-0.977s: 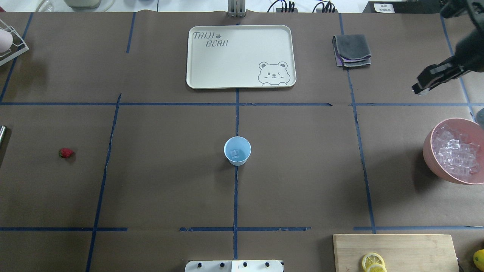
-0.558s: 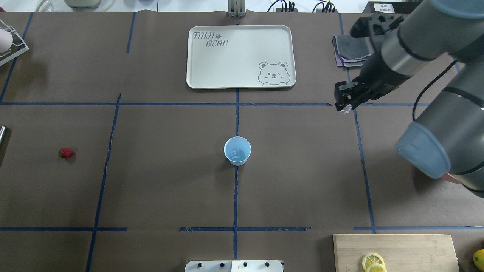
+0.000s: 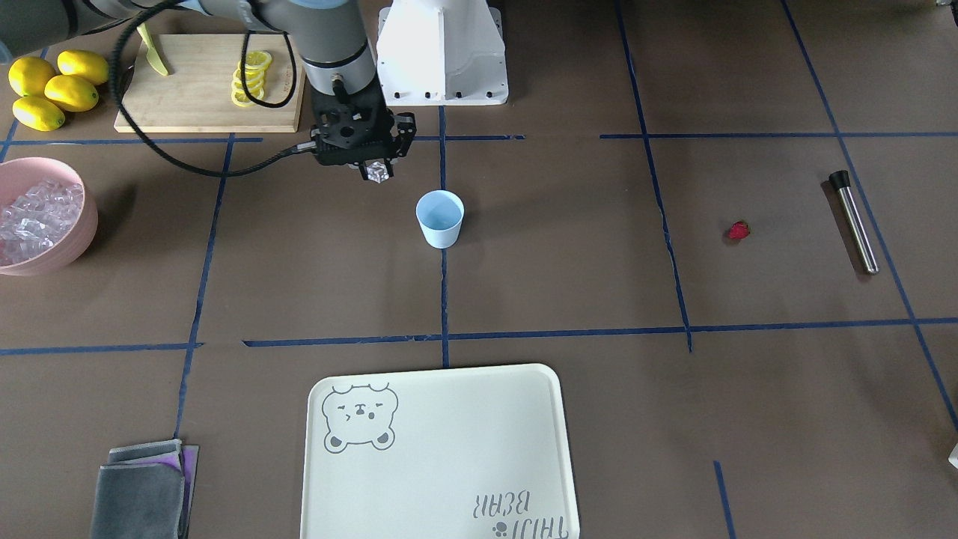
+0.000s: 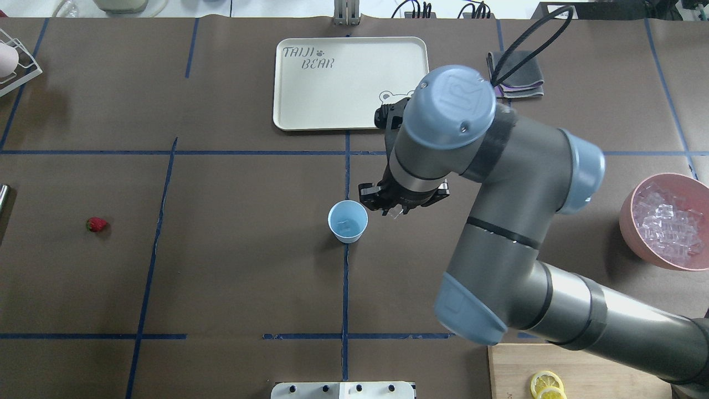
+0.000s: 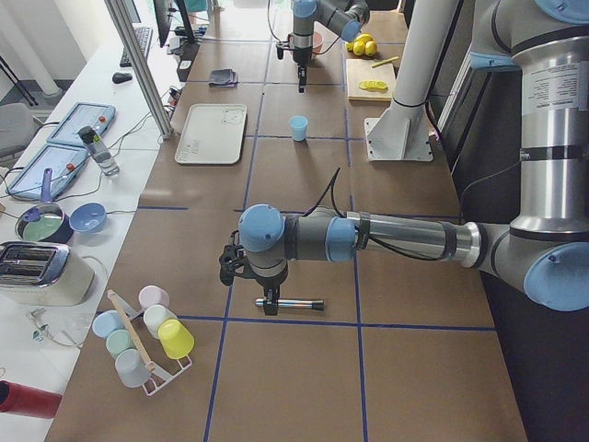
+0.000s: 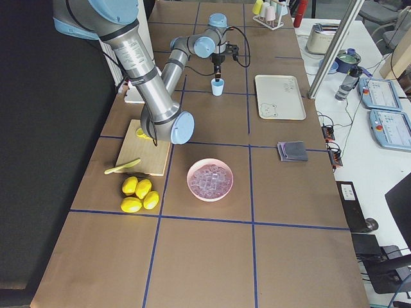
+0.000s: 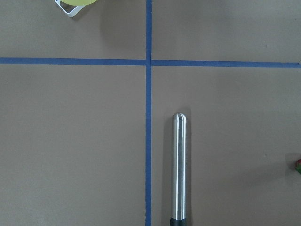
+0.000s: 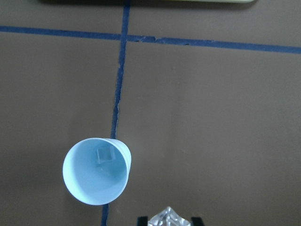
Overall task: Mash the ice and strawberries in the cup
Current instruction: 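Carry the second ice cube with the right gripper to the cup, then open the right gripper to drop the ice cube into the cup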
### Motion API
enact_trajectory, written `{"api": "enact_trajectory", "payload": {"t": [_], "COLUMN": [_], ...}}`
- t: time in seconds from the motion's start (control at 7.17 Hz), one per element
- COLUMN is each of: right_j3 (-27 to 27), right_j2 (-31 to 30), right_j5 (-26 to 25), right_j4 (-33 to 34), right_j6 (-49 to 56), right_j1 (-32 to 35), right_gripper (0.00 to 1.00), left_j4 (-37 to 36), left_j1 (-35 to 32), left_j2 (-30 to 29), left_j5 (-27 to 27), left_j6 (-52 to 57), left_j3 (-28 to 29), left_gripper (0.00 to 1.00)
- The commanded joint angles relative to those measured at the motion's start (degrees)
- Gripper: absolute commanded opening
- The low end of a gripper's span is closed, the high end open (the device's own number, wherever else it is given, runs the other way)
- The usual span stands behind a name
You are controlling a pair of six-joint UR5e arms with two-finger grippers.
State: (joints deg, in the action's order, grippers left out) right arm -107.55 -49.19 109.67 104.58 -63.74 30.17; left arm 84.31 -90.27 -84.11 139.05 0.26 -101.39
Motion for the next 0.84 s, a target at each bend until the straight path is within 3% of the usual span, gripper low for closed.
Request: {"api": "enact_trajectory", "payload": {"t": [0.0,0.28,0.7], "right_j3": [7.49,13.39,14.3], "right_j2": [3.82,7.42,7.53], "right_j5": [-2.88,-2.97,-3.33], "right_j4": [-3.91,-6.93,-6.85], "right_j6": [-1.65,-2.18,-2.09], "right_j1": [-2.84,-3.1,-3.19], "right_gripper": [0.0,0.0,0.02], "left_j4": [0.06,0.06,0.15], "left_j1": [0.0,0.0,0.0], "left_j2": [0.0,0.0,-0.09], "left_j5": [0.08,0.08,0.08], "left_j6": [0.18,0.18,0.18], "left_j3": [0.4,0.49,0.58], "left_gripper": [1.0,1.0,1.0]}}
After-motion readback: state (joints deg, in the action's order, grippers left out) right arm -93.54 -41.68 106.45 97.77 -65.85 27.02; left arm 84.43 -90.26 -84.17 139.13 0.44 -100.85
